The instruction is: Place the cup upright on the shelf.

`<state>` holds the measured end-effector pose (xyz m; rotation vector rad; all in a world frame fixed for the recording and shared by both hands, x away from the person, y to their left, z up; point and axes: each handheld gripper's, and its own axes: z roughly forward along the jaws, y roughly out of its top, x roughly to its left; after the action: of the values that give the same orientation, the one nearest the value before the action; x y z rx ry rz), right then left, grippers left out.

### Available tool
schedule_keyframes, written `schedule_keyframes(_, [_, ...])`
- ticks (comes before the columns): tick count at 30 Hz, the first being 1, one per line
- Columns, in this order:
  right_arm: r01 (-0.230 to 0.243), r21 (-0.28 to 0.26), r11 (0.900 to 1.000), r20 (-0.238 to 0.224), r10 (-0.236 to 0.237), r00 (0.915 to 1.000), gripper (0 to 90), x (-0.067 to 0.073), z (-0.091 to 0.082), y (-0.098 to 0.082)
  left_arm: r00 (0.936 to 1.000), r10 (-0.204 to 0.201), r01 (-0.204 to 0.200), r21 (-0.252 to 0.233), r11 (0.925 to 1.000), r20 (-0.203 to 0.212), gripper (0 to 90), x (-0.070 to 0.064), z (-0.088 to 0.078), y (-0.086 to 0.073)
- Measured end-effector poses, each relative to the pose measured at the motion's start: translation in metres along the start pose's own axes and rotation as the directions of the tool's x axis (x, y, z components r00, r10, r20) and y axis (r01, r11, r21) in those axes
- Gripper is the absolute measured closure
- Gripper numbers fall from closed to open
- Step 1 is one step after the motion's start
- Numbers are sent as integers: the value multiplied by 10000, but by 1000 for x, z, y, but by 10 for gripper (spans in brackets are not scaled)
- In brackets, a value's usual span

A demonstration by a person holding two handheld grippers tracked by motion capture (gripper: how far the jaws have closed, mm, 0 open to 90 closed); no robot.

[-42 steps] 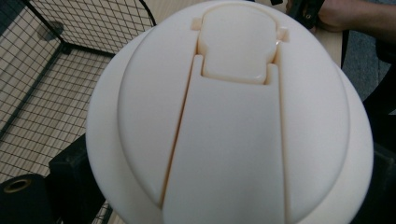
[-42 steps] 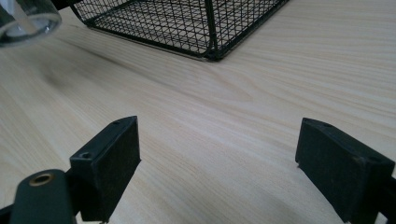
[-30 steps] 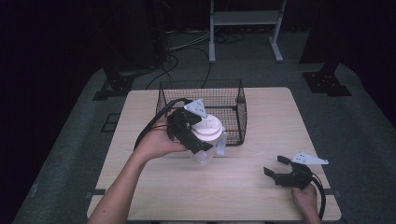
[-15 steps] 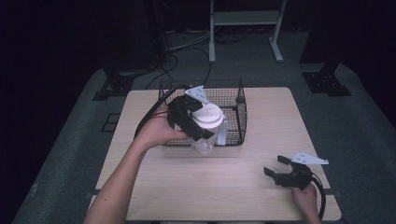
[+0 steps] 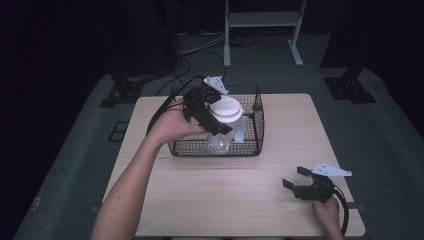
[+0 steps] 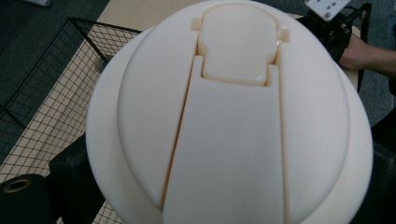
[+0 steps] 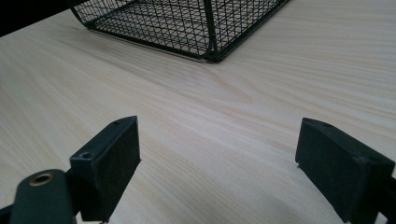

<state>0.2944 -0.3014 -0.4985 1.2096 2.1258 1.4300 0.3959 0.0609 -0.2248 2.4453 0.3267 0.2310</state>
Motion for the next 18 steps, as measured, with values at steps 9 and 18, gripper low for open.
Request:
schedule_keyframes(9, [-59, -9, 10000, 0, 59, 10000, 129, 0, 0, 0, 9998, -136, 138, 188, 9997, -114, 58, 15, 6, 13])
schedule_keyframes(18, [-103, -48, 9999, -49, 103, 9999, 129, 0, -1, 0, 9988, -443, 447, 224, 9987, -184, 58, 33, 12, 19])
